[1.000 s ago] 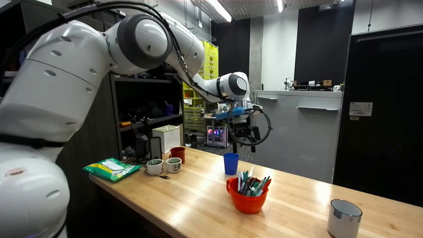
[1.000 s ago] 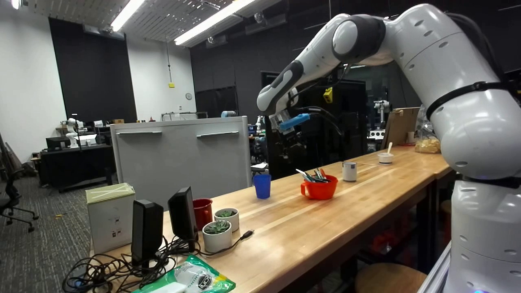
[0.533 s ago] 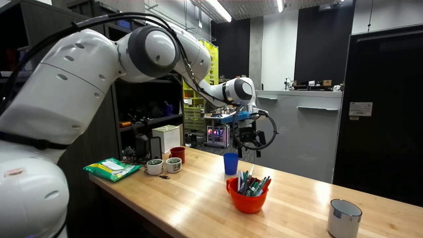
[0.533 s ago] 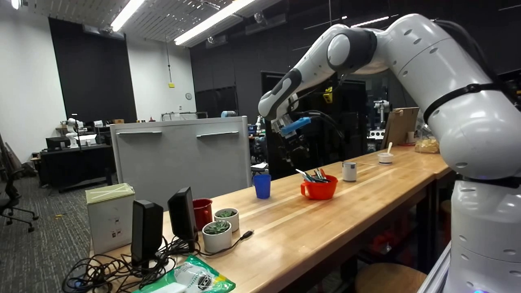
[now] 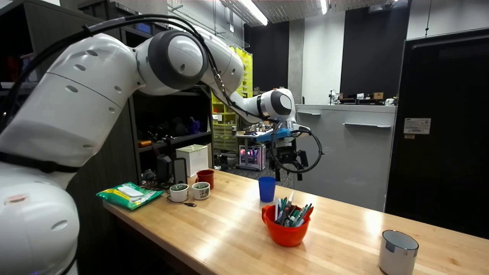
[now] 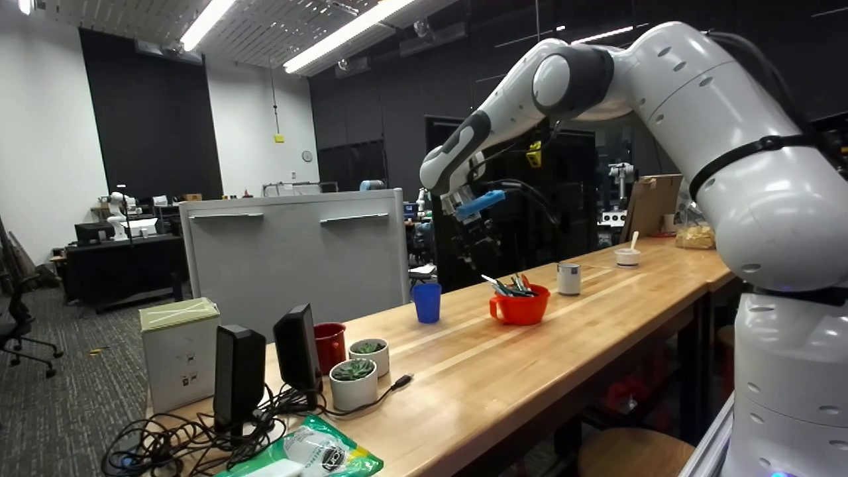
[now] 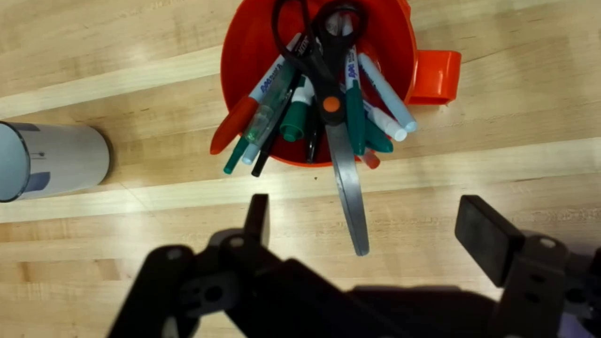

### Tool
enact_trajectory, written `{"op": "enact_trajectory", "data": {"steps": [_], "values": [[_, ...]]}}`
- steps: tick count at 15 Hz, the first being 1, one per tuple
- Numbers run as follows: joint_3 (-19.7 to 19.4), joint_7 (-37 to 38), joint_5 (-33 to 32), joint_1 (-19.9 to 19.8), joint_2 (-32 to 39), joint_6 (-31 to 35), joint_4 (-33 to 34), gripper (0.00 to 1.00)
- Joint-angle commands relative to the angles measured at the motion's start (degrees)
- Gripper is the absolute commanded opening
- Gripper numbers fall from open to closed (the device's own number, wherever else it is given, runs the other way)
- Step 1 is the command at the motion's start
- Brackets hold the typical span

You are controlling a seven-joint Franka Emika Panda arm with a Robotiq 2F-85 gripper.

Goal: Remove the scissors from the mug.

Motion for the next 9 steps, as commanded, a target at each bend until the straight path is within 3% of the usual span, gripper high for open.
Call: {"op": "enact_trajectory", "data": {"steps": [1,9], "values": [[0.6,-2.6,1.1,-1.7,0.9,1.2,1.4,1.00],[1.0,-7.8,5.6,-5.0,3.1,0.1,2.2,1.00]]}}
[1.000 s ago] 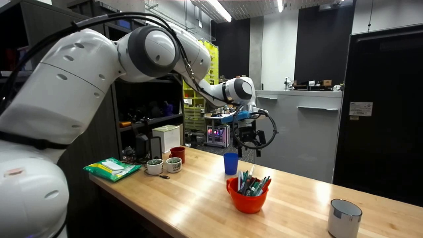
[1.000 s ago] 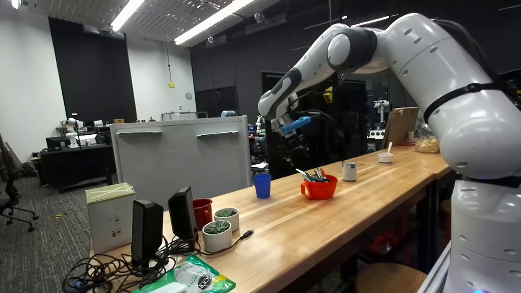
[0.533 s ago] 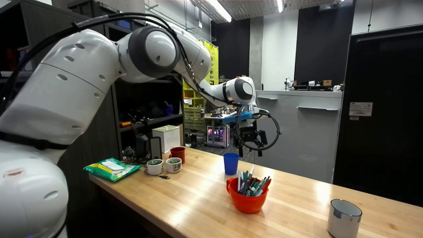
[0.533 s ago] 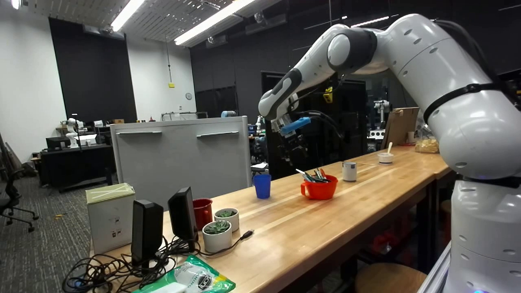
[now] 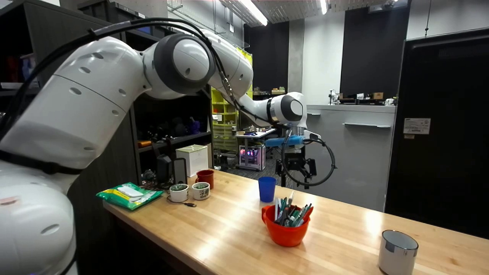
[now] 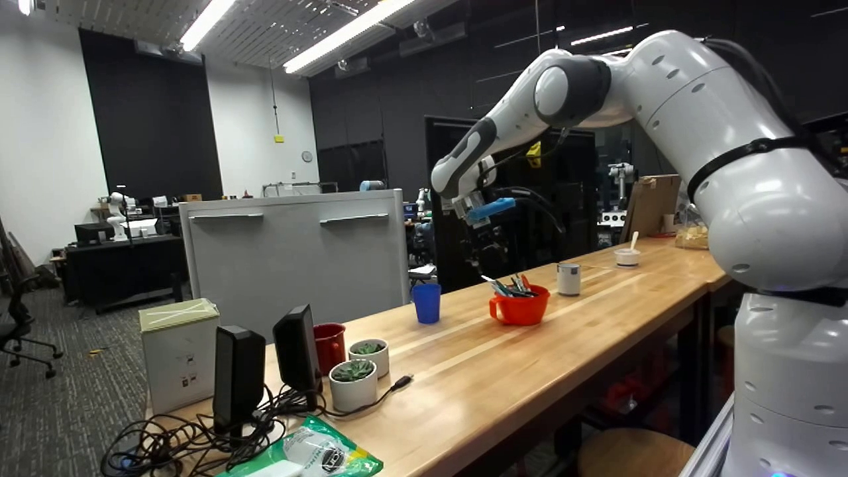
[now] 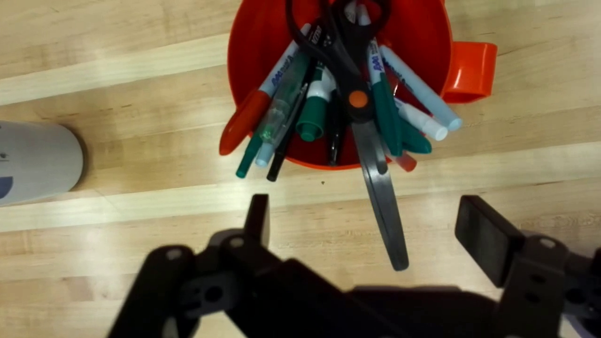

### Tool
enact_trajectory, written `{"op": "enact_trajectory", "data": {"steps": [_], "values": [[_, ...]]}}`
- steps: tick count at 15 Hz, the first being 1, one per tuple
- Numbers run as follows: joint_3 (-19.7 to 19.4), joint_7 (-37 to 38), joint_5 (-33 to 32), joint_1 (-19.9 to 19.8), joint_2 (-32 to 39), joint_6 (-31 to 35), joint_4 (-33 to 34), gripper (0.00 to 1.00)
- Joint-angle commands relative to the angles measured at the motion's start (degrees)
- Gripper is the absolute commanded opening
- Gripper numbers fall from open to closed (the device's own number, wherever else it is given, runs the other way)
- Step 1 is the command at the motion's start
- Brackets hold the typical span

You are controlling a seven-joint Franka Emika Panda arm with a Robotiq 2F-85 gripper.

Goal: Remove the scissors from the mug.

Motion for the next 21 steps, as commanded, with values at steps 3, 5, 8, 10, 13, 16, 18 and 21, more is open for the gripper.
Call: {"op": "enact_trajectory", "data": {"steps": [3,5,8,10,13,16,18,21], "values": [[0.9,-2.5,1.7,-1.0,2.1,-1.3,1.7,1.00],[1.1,-2.1,1.7,-0.5,2.9,-1.4,2.1,1.00],[1.5,-1.7,1.2,0.1,4.1,-1.4,3.0,1.00],[1.6,-1.5,1.0,0.3,5.0,-1.3,3.7,1.00],[1.5,-1.2,0.7,0.6,6.4,-1.1,5.1,1.00],[1.3,-1.2,0.4,0.6,7.7,-1.1,6.3,1.00],[1.2,-1.3,0.3,0.6,8.3,-1.0,6.7,0.95],[1.1,-1.4,0.0,0.6,8.8,-1.3,7.3,0.61]]}}
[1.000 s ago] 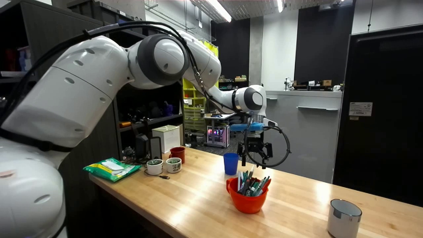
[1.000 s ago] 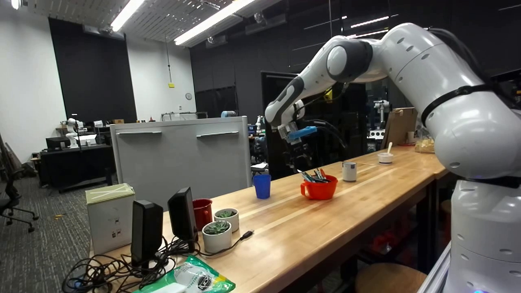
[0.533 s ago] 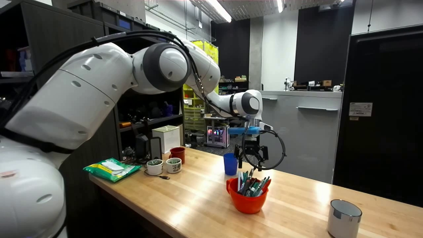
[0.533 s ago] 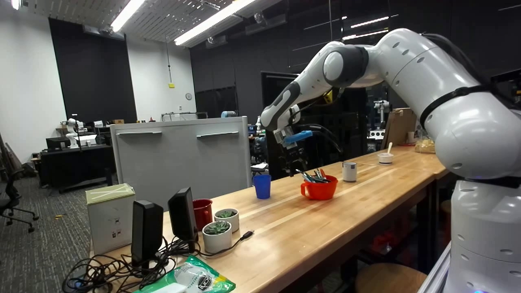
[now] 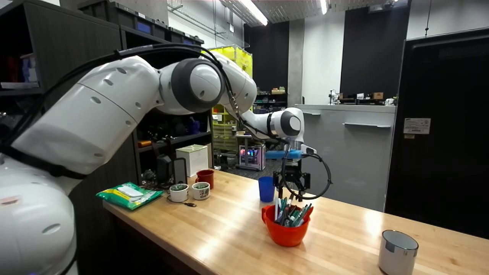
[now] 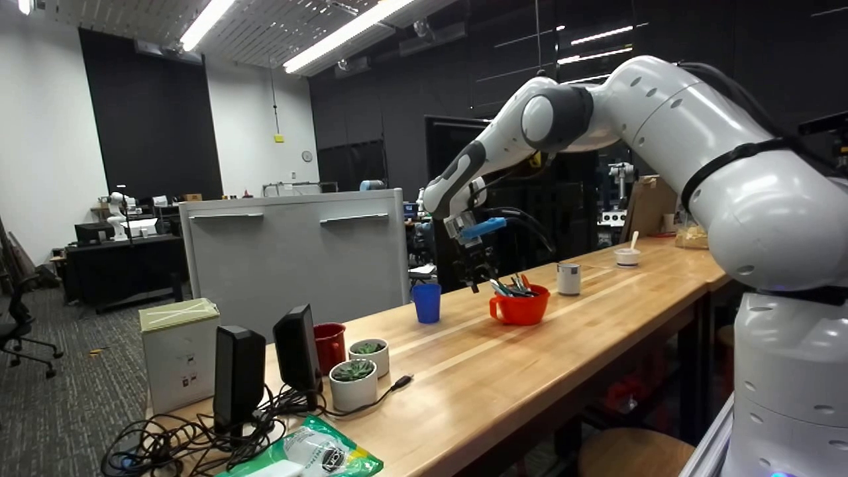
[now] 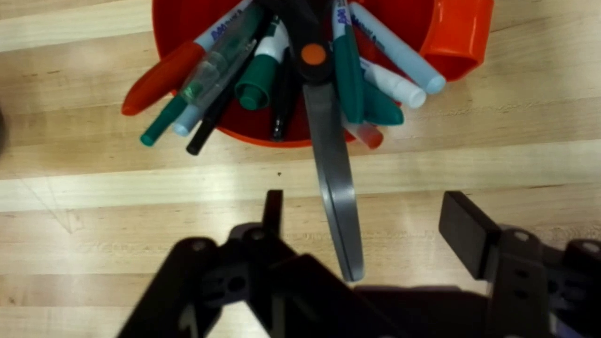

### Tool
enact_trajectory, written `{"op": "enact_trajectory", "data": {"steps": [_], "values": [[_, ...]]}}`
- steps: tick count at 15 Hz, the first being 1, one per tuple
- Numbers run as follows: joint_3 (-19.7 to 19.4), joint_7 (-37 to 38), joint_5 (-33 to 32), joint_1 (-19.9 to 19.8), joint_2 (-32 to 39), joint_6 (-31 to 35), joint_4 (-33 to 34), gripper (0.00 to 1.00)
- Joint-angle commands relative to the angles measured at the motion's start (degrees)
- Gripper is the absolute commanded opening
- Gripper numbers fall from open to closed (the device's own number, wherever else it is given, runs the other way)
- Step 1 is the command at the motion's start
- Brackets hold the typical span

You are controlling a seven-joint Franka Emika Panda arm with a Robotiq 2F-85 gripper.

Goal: Remove the scissors from the mug.

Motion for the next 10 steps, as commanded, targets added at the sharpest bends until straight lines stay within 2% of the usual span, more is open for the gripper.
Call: {"op": "enact_trajectory", "data": {"steps": [1,5,8,10], "values": [[-0.4,0.2,-1.1,0.3,1.0,-1.3,2.0,0.53],[-0.7,0.6,-2.1,0.6,0.8,-1.2,2.5,0.21],[-1.1,0.9,-2.8,0.7,0.6,-1.3,2.8,0.01],[-1.3,1.1,-3.3,0.8,0.4,-1.4,2.9,0.00]]}}
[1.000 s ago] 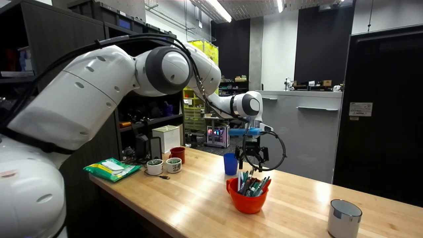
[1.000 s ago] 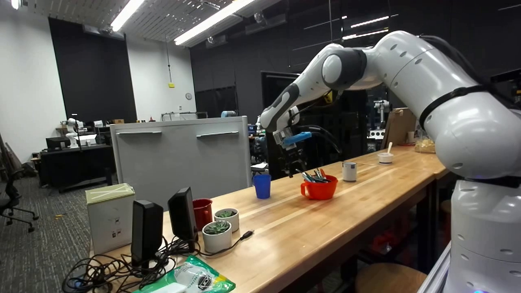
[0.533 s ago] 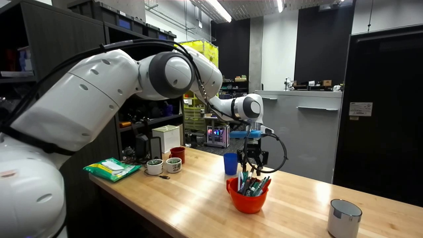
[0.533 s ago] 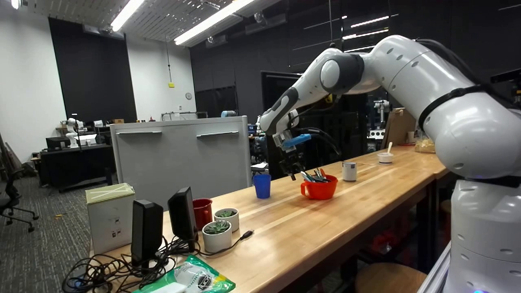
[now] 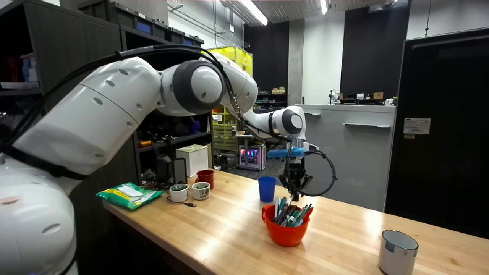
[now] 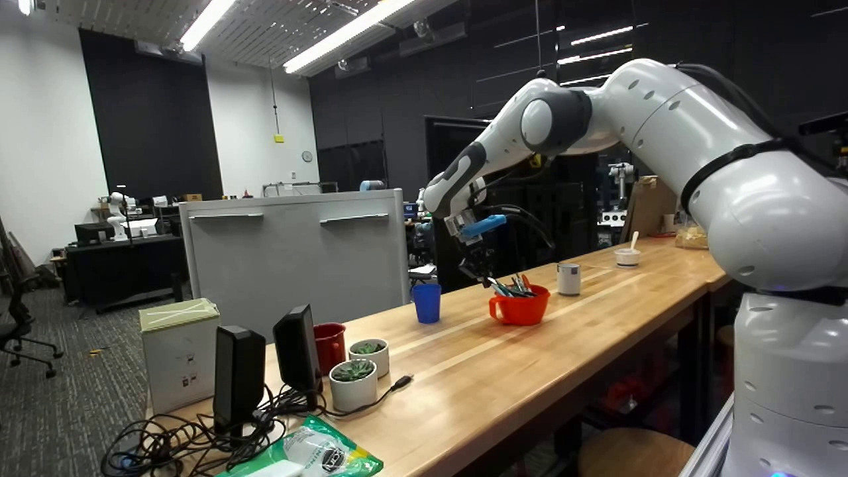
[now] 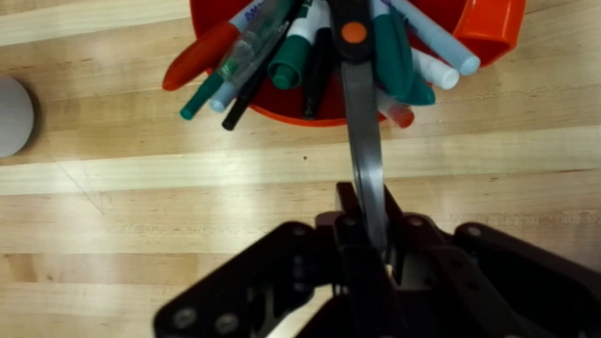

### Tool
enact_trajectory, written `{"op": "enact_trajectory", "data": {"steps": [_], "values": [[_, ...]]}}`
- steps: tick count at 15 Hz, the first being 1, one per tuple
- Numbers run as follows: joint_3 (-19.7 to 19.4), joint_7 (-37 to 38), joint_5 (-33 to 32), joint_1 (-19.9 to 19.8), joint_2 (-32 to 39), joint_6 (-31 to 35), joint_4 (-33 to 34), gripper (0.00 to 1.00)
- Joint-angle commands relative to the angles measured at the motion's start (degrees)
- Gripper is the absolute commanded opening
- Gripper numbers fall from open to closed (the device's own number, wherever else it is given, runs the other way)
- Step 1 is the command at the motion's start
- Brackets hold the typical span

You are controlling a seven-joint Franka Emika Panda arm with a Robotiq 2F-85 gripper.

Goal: Remove the scissors from the mug.

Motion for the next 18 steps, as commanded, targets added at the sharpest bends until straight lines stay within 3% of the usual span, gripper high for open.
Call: {"op": "enact_trajectory", "data": {"steps": [1,9,18], "values": [[-0.8,1.0,-1.8,0.8,-0.4,-1.5,0.9,0.03],[-1.3,1.9,-4.8,1.8,-1.3,-2.0,1.6,0.03],[-1.5,3.5,-7.4,4.6,-1.4,-7.2,8.7,0.03]]}}
